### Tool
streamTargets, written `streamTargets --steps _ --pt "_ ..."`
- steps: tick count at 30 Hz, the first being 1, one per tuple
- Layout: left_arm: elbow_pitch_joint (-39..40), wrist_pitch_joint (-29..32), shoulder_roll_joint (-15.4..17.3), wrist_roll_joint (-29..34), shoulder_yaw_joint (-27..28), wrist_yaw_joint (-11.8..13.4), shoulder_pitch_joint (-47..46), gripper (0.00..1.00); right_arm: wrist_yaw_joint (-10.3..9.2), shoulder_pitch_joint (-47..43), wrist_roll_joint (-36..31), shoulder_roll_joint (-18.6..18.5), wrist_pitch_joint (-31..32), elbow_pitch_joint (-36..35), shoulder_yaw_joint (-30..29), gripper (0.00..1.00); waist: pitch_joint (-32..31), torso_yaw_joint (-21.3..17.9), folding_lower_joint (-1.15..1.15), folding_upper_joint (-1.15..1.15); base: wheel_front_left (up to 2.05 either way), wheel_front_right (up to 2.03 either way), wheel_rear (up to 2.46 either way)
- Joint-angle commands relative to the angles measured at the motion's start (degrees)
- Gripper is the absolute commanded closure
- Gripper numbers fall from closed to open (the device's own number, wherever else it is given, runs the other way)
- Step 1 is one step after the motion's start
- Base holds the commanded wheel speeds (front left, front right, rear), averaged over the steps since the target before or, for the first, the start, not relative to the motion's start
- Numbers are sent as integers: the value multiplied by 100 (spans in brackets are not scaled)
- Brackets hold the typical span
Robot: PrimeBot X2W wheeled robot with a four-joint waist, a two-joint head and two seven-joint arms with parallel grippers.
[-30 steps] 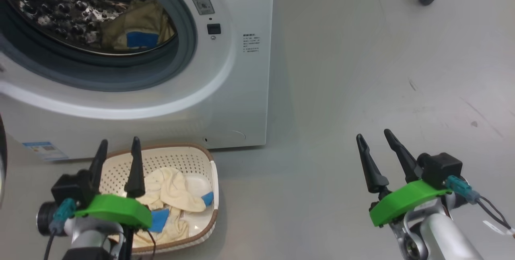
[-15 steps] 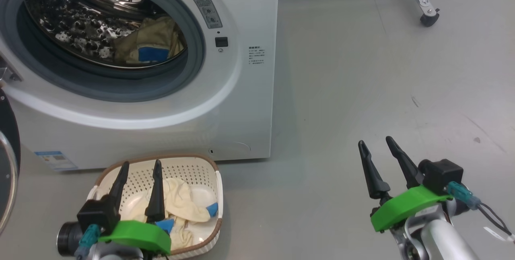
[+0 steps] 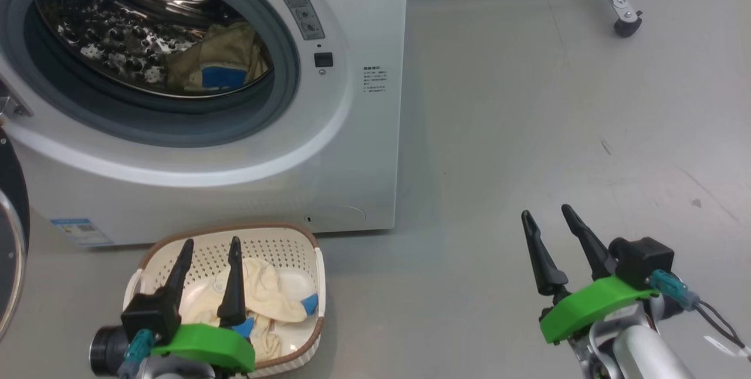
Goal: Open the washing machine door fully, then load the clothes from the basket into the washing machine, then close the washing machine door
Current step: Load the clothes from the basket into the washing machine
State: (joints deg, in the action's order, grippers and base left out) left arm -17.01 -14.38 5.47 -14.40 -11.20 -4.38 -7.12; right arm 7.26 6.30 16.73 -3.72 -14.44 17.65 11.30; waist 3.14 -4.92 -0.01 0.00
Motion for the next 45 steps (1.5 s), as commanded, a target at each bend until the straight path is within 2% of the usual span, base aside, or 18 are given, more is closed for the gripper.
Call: streamTargets --steps 1,27,37,45 --pt "135 -62 14 71 240 -19 -157 0 23 126 32 -14 -56 -175 112 0 1 4 1 0 0 0 0" --pt "33 -62 -153 324 432 -171 -271 0 23 241 16 -36 -56 -182 151 0 290 -65 1 0 0 0 0" --pt "-180 -62 -168 359 481 -224 -653 0 23 441 -45 -30 -56 -275 104 0 1125 -217 1 0 0 0 0" --pt "-747 -62 -80 342 517 -264 -1228 0 23 694 -76 6 -56 -379 107 0 1878 -393 1 0 0 0 0"
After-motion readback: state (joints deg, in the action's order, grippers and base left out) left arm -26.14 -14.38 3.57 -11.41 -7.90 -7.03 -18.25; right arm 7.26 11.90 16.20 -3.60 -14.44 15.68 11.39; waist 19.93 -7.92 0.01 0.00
